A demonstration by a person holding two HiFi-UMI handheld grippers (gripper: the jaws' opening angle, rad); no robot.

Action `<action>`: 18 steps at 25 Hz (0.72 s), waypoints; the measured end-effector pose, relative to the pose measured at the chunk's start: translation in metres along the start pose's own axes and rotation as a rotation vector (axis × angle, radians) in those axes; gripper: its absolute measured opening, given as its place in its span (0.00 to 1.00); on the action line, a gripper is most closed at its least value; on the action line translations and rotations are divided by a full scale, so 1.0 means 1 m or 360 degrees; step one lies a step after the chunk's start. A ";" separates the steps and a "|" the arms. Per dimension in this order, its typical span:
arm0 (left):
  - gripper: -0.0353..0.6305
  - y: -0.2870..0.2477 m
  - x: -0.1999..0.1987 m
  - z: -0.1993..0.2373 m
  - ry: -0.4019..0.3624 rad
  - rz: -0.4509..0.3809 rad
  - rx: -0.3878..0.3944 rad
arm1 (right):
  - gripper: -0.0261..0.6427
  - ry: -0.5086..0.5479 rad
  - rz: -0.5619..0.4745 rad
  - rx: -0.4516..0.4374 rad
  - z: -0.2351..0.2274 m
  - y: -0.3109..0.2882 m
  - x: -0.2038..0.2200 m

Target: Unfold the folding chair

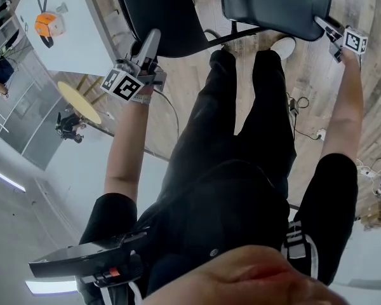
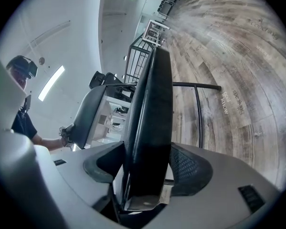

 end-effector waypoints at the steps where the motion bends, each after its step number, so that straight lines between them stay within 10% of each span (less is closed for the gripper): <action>1: 0.20 0.001 -0.001 -0.001 -0.0028 -0.0003 -0.0014 | 0.45 0.0007 -0.0007 0.0037 0.002 0.003 -0.002; 13: 0.36 0.054 -0.024 -0.051 -0.0338 0.0033 -0.0323 | 0.53 0.0551 -0.0247 0.0487 0.141 0.081 -0.061; 18: 0.34 0.037 -0.038 -0.126 -0.0540 0.0031 -0.0077 | 0.52 0.0802 -0.0470 0.0363 0.285 0.131 -0.065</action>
Point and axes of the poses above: the fingertips, and each gripper's own axes: y backward along the fingers, z to its left, x out of its underside, the point moved 10 cm from there along y, backward along the fingers, and after that the axes turned 13 degrees about x, right-handed, at the moved point
